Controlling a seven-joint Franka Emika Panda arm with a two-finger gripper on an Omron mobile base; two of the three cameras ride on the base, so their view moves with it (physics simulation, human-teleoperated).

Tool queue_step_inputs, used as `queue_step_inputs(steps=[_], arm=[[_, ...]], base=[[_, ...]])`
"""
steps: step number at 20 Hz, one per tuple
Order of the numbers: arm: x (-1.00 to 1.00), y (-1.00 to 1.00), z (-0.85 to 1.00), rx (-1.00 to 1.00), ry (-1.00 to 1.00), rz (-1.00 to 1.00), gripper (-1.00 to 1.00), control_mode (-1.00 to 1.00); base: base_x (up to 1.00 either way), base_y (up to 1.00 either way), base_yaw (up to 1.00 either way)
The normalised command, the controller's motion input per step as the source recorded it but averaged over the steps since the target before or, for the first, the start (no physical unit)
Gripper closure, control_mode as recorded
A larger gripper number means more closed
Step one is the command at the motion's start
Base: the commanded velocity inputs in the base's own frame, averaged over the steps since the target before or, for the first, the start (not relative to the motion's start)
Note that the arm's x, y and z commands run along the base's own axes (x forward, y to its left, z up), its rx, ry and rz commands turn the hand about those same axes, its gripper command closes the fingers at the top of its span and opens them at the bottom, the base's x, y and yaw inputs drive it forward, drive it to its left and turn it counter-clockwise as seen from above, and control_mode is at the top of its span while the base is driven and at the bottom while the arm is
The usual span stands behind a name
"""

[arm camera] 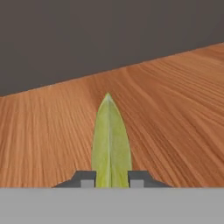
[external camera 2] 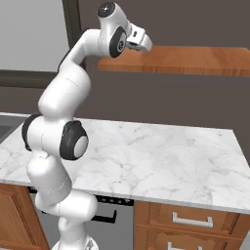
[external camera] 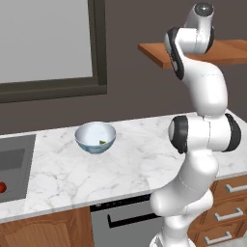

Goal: Pick the lemon wedges from the cabinet and place them in one bowl. Pick the bell pepper from the sink and place it in the other bowl.

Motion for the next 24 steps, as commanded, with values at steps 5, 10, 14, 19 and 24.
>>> queue_step_inputs(steps=[5, 10, 14, 19, 24], arm=[[-0.47, 0.31, 0.19, 0.06, -0.18, 0.04, 1.00, -1.00], [-0.28, 0.60, 0.04, 0.07, -0.02, 0.24, 1.00, -1.00], [-0.12, 0.61, 0.00, 0.02, 0.01, 0.33, 1.00, -1.00], [-0.10, 0.58, 0.05, 0.02, 0.00, 0.34, 1.00, -1.00], [-0.07, 0.72, 0.00, 0.00, 0.05, 0.32, 1.00, -1.00]], base=[[0.00, 0.00, 0.00], [0.00, 0.00, 0.00], [0.00, 0.00, 0.00], [0.00, 0.00, 0.00], [0.00, 0.00, 0.00]])
